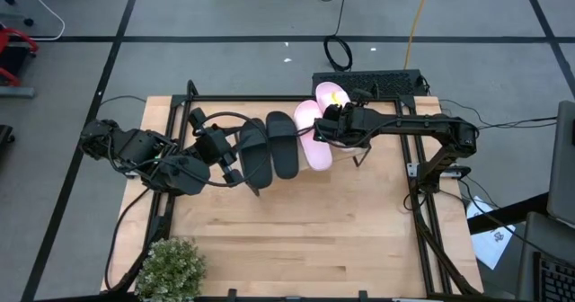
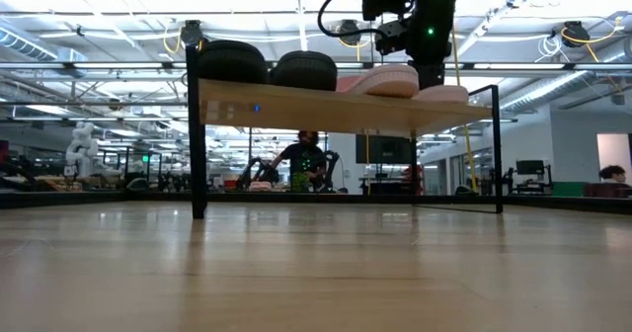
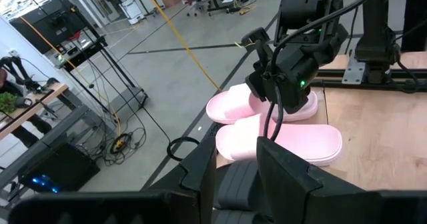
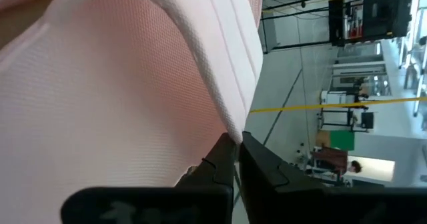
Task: Pick and place slides into the shelf
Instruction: Put the pink slide on the shelf
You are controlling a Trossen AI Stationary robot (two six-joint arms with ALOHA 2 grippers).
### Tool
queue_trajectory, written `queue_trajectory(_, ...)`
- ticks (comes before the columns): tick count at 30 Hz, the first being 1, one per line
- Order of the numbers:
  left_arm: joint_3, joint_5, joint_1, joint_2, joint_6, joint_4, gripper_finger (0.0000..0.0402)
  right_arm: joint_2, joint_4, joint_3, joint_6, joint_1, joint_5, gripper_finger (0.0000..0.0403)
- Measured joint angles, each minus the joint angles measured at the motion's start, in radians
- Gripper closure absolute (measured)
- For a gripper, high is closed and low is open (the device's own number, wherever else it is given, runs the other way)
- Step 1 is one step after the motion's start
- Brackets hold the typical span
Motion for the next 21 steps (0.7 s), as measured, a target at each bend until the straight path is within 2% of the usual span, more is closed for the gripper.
queue_trajectory(8, 0.0, 0.0, 0.001, 0.0, 0.007, 0.0, 0.0289, 0.0, 0.0, 0.0, -0.007, 0.0, 0.008, 0.0402)
queue_trajectory(11, 0.0, 0.0, 0.009, 0.0, 0.007, 0.0, 0.0289, 0.0, -0.006, 0.0, -0.014, 0.0, -0.033, 0.0402)
queue_trajectory(21, 0.0, 0.001, 0.04, 0.0, 0.006, 0.0, 0.0289, -0.001, -0.045, 0.0, -0.02, -0.005, -0.062, 0.0402)
